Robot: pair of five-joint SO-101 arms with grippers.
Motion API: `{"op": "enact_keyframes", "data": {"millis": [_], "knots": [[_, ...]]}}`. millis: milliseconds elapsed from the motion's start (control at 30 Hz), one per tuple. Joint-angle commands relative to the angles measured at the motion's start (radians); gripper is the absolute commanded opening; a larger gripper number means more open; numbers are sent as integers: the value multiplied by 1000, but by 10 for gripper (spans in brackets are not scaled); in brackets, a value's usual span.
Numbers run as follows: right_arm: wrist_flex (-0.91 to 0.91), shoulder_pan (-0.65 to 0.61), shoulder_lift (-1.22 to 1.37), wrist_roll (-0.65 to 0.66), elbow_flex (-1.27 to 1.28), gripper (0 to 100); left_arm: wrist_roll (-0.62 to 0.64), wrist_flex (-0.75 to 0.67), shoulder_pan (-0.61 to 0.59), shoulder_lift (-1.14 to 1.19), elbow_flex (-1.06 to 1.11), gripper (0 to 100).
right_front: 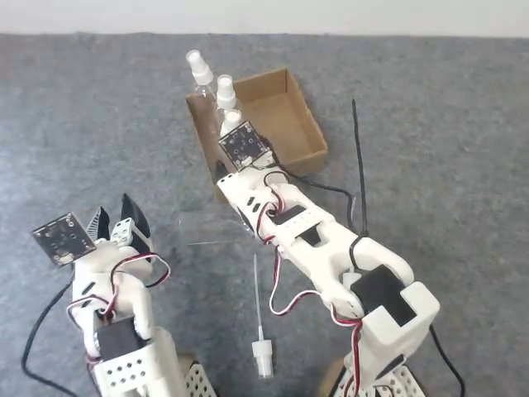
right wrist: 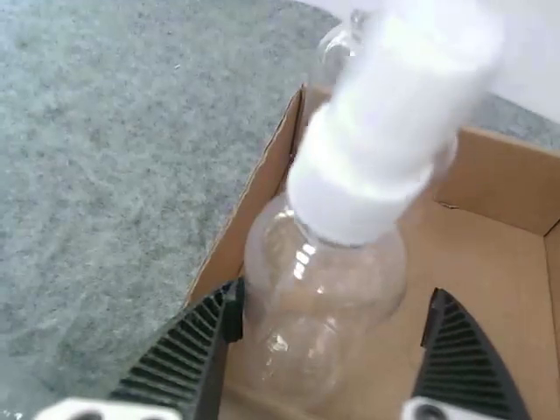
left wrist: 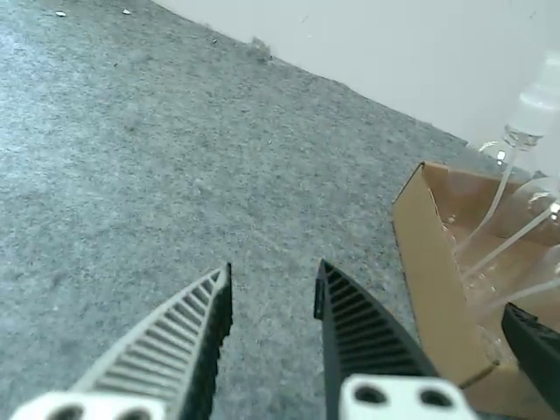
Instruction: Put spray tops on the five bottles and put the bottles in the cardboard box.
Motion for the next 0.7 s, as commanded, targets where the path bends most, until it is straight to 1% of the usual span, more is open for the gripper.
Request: {"op": "enact_keyframes", "data": {"millis": [0,333,667], "knots": [[7,8,-76,-6,-38,271,-6,5,-5,-17,-10,145],[165,12,-193,-6,-40,270,-6,5,-5,-17,-10,145],[424,12,-364,-2,-40,270,-6,5,-5,-17,-10,145]]}}
